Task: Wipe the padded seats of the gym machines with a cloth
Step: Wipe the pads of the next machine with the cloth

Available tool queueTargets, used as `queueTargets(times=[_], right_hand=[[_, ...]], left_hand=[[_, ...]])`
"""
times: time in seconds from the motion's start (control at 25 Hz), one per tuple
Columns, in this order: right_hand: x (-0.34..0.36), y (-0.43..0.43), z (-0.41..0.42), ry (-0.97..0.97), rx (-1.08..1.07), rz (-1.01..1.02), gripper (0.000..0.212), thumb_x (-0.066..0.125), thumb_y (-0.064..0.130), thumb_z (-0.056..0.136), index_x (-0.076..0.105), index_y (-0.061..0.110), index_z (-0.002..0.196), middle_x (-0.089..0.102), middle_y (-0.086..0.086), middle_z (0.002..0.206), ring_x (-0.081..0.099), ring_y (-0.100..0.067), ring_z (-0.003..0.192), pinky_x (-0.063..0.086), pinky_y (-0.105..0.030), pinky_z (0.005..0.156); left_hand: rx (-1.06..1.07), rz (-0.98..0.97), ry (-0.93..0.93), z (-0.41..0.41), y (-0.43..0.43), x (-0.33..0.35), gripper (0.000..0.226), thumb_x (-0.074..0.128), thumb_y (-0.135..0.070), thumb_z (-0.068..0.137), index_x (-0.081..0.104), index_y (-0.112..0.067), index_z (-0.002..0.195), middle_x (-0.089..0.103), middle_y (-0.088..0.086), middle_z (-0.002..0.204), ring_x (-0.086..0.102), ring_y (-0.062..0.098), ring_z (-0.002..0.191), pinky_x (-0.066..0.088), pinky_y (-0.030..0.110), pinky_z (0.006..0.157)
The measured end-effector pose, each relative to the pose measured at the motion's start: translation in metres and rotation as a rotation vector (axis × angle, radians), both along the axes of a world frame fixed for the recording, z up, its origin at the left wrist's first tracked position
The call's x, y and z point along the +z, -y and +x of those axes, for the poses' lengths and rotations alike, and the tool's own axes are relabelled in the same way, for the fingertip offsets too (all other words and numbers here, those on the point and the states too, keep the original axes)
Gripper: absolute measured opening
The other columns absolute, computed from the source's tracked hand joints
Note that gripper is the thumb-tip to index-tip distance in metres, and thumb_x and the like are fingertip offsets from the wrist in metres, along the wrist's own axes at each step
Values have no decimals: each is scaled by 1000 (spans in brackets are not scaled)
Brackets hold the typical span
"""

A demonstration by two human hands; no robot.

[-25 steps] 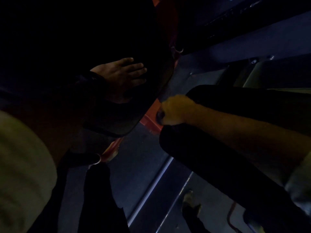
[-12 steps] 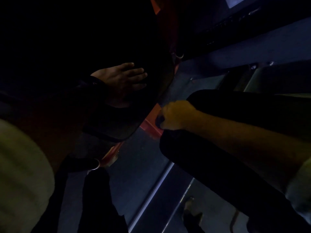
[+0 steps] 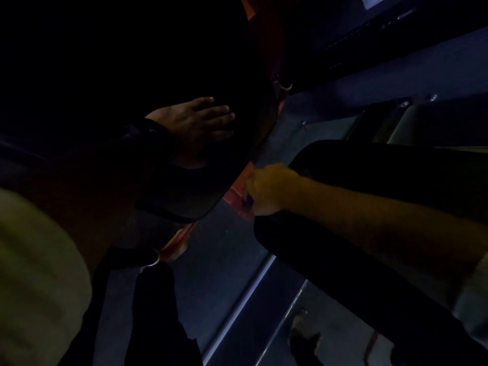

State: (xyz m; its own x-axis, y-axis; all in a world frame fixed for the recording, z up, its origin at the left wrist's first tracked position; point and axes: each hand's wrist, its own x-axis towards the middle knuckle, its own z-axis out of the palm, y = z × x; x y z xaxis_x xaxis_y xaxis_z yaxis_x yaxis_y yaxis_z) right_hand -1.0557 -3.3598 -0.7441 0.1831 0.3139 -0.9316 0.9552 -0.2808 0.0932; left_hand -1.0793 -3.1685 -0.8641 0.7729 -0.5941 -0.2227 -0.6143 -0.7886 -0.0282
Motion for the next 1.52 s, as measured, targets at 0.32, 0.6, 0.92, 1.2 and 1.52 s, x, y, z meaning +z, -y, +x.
queueTargets(times=[0.32,0.6,0.92,1.2,1.52], right_hand=[[5,-7,3,-63,-7,-18,44,52,45,97,56,29,138,56,-2,142,53,-26,128,42,-31,94],[1,0,28,88,-93,-38,48,50,49,96,56,25,138,56,-7,142,55,-32,127,44,-37,98],[1,1,30,157,-130,-20,42,51,45,97,61,23,132,60,-7,137,58,-31,123,46,-36,97],[4,6,49,273,-147,-56,46,54,46,94,62,17,128,63,-10,131,61,-33,118,49,-36,92],[5,16,71,381,-181,-35,46,55,48,97,62,13,127,64,-12,127,62,-33,116,48,-35,90]], left_hand=[[4,-18,6,-1,-1,0,86,22,-72,93,3,-24,162,-8,9,170,-6,27,157,-4,47,126],[4,-7,-48,0,0,8,88,23,-72,94,-1,-23,162,-11,9,170,-10,27,157,-3,48,126],[15,-35,-44,0,1,4,85,22,-70,95,0,-23,162,-11,10,170,-10,27,157,-2,48,126],[31,-69,-70,0,-3,8,84,26,-68,96,0,-24,162,-11,9,170,-10,26,157,-4,47,126],[34,-88,-58,1,-3,2,87,28,-71,94,2,-25,162,-11,8,170,-10,25,157,-8,46,125]])
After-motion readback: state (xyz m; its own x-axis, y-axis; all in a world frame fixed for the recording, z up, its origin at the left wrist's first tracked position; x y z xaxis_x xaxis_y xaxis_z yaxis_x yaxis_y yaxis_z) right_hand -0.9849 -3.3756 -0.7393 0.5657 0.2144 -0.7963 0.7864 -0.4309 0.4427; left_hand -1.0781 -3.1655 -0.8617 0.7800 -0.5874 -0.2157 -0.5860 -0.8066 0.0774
